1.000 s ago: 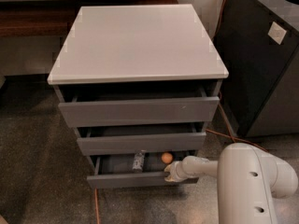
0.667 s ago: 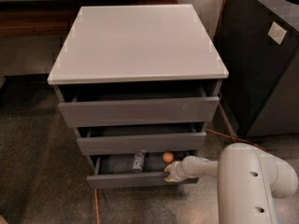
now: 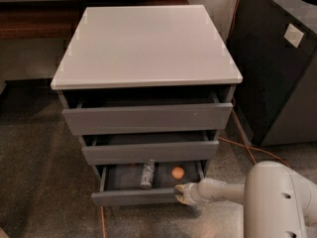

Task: Pick orange from bottom drawer and place on counter

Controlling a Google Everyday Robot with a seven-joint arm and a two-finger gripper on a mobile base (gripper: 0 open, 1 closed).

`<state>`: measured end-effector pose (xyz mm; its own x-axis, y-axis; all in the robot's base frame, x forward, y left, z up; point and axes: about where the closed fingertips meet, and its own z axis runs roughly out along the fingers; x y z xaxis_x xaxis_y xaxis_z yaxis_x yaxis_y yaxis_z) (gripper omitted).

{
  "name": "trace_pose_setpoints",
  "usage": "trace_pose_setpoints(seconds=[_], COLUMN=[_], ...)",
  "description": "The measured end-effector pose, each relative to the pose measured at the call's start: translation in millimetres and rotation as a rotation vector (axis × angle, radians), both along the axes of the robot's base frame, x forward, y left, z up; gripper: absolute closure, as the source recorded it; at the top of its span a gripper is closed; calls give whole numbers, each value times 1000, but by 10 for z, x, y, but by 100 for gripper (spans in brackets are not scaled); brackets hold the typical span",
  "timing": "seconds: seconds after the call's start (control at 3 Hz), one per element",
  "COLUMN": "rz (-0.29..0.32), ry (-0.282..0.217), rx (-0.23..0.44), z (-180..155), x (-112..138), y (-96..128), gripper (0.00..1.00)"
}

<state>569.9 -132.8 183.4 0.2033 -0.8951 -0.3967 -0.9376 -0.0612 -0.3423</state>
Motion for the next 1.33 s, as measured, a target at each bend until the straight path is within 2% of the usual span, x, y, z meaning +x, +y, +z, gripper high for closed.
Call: trace_pose_setpoints(seconds=[0.33,0.67,1.0,1.33], rz=[0,1,4,13], ry=[0,0,-1,-4], rx=[0,3,1,-3], z=[32,13,-2,-55], x=[0,-5,20,103], y=[0,-14,-11,-3], gripper=[36,4,0,0])
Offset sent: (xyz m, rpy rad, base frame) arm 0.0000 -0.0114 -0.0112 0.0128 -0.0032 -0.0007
